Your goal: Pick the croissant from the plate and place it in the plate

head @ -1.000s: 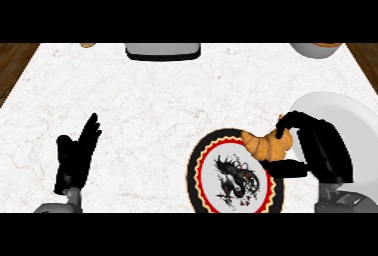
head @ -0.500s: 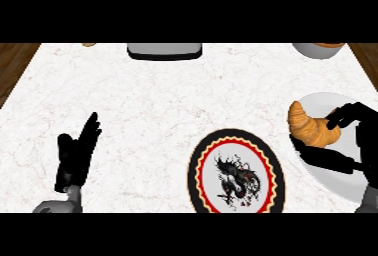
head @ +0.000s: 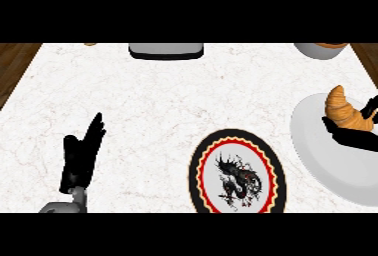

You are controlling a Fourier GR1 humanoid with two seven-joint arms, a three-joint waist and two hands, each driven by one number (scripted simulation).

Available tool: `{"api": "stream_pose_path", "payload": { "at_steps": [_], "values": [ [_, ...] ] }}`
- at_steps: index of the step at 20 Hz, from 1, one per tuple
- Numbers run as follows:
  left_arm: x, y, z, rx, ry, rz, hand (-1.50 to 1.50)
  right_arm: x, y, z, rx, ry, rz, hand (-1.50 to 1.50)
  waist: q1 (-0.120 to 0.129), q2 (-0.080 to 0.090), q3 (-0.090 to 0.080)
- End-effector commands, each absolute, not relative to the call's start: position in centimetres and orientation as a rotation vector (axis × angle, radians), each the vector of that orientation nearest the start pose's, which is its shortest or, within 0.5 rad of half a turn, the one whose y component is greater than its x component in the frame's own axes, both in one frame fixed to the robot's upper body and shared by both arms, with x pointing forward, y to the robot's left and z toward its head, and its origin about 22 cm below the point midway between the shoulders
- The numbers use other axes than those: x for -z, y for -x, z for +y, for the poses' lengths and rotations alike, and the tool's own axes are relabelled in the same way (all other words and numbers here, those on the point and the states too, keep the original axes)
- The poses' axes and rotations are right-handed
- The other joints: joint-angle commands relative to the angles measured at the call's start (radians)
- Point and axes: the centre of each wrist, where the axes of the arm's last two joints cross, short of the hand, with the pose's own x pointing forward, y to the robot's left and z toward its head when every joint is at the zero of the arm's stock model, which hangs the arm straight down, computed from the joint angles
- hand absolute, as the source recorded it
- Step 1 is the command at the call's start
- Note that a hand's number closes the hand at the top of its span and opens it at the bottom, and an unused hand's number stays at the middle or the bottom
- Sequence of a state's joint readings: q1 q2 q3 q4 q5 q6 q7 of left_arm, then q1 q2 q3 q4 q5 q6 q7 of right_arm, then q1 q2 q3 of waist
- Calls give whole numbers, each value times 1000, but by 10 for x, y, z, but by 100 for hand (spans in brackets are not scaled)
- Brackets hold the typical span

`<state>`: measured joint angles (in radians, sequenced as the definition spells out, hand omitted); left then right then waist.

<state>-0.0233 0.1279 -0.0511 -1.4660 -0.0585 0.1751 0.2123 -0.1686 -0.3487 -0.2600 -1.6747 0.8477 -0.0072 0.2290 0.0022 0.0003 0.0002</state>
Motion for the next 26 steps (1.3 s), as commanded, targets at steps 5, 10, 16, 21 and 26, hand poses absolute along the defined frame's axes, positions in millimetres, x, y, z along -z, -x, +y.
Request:
{"api": "stream_pose_path", "payload": {
  "at_steps": [5, 10, 16, 21, 26],
  "values": [
    [13, -243, 244, 32, -224, -1270, 0, -73, -297, -377, -569, 1187, -1209, 150, 6, 2, 0],
    [3, -253, 242, 32, -251, -1286, 0, -76, -298, -411, -648, 1034, -1135, 150, 3, 0, 0],
    [6, -238, 237, 20, -223, -1290, 0, -47, -308, -423, -748, 871, -951, -150, 12, 1, 0],
    [13, -241, 248, 13, -242, -1277, 0, -42, -306, -443, -734, 779, -1181, -150, 8, 2, 1],
    [6, -242, 256, 31, -248, -1280, 0, -42, -291, -450, -410, 650, -1530, -150, -7, -4, 3]
  ]
}}
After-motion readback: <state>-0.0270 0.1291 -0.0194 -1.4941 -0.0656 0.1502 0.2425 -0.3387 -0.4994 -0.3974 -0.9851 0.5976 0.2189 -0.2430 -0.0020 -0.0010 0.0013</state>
